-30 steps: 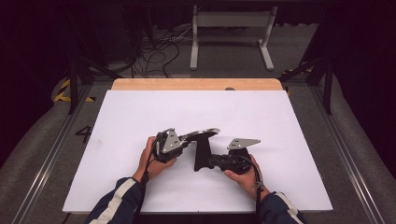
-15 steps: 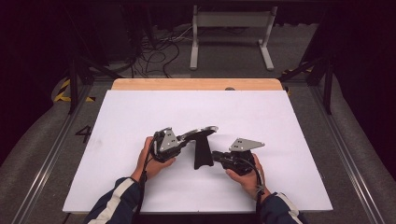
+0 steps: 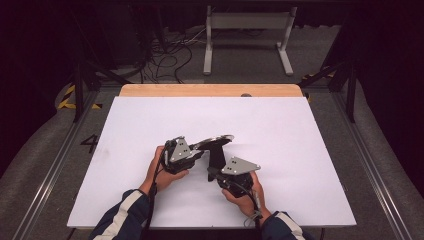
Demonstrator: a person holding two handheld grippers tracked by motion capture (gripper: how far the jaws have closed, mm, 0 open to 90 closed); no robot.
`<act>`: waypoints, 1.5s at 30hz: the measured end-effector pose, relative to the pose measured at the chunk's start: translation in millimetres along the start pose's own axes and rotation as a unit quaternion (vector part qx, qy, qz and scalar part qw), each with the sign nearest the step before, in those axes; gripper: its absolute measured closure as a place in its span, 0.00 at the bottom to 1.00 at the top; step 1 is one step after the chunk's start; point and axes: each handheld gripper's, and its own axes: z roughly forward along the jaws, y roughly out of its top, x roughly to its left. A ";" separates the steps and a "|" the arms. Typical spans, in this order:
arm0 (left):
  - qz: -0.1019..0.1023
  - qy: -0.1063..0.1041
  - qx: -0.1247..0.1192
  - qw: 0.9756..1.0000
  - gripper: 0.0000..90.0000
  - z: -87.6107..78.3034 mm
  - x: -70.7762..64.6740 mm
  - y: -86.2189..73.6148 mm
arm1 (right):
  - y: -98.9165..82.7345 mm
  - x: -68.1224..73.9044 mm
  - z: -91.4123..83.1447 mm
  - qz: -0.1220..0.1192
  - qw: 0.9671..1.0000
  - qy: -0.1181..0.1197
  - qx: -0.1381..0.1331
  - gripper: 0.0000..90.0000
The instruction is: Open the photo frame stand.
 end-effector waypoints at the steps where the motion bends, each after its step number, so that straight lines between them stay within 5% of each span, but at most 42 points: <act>1: -0.005 -0.001 0.000 1.000 0.77 0.8 0.4 -0.7 | -0.5 2.4 2.6 0.003 1.000 -0.001 -0.006 1.00; 9: -0.016 0.002 -0.002 1.000 0.82 0.6 3.2 -2.6 | -5.2 17.0 25.0 0.007 0.998 -0.060 0.005 1.00; 11: -0.018 0.002 -0.006 1.000 0.81 0.0 3.0 -1.8 | -5.8 17.6 25.0 0.022 0.997 -0.071 0.005 1.00; 15: -0.012 0.004 -0.004 1.000 0.83 -0.6 1.6 -0.5 | -4.9 22.0 23.0 0.016 0.996 -0.091 0.008 1.00; 29: -0.023 -0.005 -0.019 1.000 0.83 -9.1 2.8 3.9 | -2.6 13.5 16.9 0.037 0.995 -0.086 0.019 1.00; 35: -0.029 -0.019 -0.029 0.999 0.77 -6.3 3.9 4.0 | -6.9 22.8 28.4 0.046 0.996 -0.071 0.031 1.00; 37: -0.031 -0.024 -0.026 0.999 0.72 -4.2 4.1 3.5 | -8.2 26.3 32.0 0.037 0.995 -0.080 0.041 1.00; 45: -0.019 -0.021 -0.020 0.999 0.84 -7.5 5.1 3.8 | -9.2 22.1 30.1 0.025 0.992 -0.107 0.059 1.00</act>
